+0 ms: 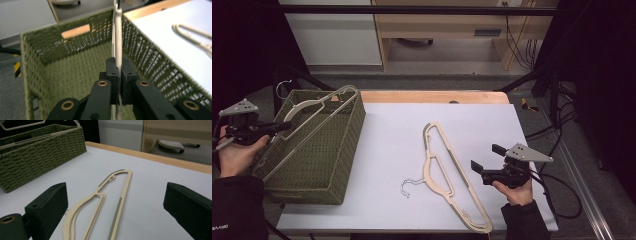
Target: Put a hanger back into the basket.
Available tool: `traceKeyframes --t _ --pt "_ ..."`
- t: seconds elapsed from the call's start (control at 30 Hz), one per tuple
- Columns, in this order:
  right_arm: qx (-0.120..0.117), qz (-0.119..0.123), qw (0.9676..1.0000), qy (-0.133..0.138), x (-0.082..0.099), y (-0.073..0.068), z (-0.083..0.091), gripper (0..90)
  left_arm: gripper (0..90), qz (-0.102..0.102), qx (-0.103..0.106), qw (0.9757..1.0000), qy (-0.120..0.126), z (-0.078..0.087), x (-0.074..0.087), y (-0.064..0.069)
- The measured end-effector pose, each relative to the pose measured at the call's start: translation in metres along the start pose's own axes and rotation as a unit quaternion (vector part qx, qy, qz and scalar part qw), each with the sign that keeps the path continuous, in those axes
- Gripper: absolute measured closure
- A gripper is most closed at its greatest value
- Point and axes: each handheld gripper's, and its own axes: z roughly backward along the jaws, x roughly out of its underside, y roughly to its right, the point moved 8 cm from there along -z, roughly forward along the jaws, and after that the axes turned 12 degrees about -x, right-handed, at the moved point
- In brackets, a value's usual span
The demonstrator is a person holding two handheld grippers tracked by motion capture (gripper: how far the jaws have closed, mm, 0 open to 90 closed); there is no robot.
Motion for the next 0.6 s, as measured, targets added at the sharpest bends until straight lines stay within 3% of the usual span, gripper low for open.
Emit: traceKeyframes --t 0.3,0.43,0.5,0.6 --pt "-0.001 -0.001 1.0 -0.004 0.001 -0.001 -0.002 6.0 86.4 0.02 0.01 0.9995 -0.022 -0.024 0.024 0.007" --pt "-0.001 -0.002 1.0 -0.003 0.001 -0.001 -0.002 6.0 86.3 0.031 -0.002 0.9987 -0.039 -0.039 0.043 0.007" --pt "0.0 -0.002 1.0 -0.004 0.001 -0.001 -0.002 6.0 86.1 0.044 0.001 0.9985 -0.034 -0.041 0.046 0.007" --pt "-0.004 0.001 1.0 -0.009 0.003 -0.001 -0.003 6.0 85.5 0.045 -0.008 0.9982 -0.039 -0.044 0.049 0.006"
